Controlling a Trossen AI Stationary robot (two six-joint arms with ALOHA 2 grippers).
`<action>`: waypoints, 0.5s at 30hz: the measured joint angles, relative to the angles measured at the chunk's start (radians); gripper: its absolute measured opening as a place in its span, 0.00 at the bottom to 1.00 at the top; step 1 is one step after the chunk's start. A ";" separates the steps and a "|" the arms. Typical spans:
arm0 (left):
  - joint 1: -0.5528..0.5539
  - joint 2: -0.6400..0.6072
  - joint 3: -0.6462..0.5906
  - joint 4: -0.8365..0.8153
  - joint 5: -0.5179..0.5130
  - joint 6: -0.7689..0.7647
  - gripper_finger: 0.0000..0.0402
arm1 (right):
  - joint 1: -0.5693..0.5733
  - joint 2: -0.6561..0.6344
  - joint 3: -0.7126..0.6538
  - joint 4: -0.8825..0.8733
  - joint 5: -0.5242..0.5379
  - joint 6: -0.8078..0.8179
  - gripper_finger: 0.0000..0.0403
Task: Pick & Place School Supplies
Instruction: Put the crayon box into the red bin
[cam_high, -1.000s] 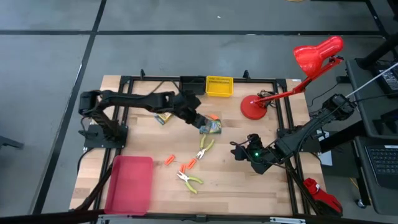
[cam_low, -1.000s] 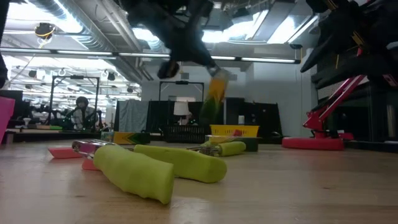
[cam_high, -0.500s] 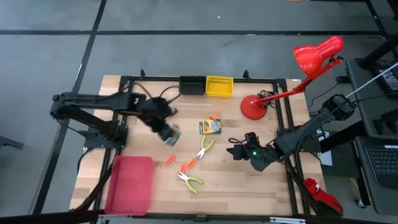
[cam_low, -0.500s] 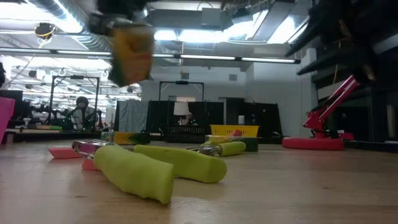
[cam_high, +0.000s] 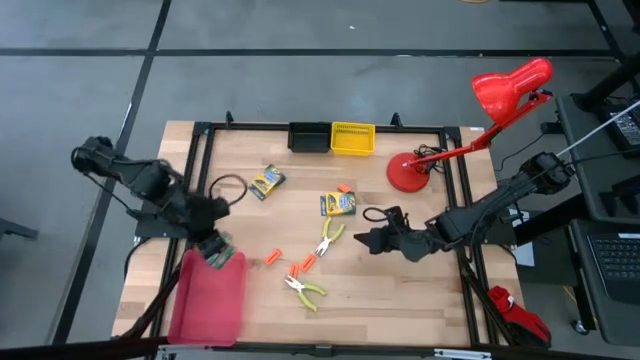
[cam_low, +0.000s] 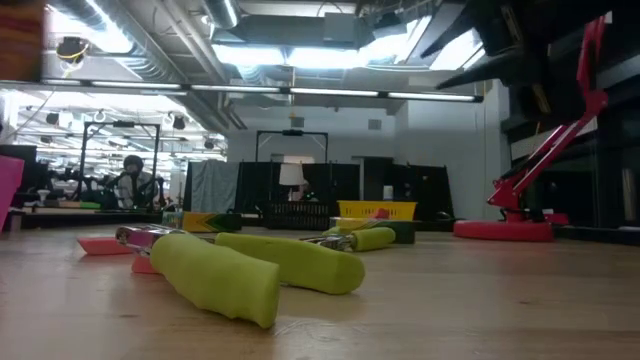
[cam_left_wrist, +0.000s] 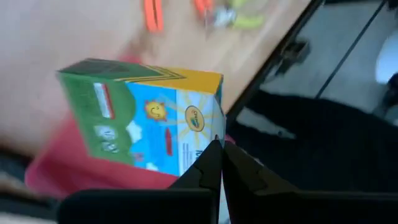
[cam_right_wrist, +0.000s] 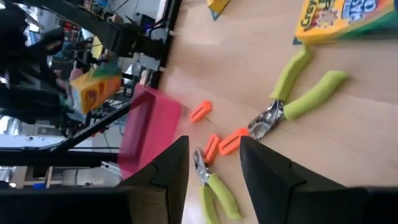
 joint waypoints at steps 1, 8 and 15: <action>-0.037 0.001 0.000 -0.007 0.000 -0.024 0.00 | -0.006 0.000 0.006 0.001 -0.001 -0.012 0.36; -0.255 0.027 0.000 0.006 -0.014 -0.202 0.00 | -0.043 0.000 0.048 -0.001 -0.001 -0.089 0.36; -0.410 0.092 0.000 0.071 -0.126 -0.320 0.00 | -0.059 0.000 0.065 -0.002 0.008 -0.116 0.36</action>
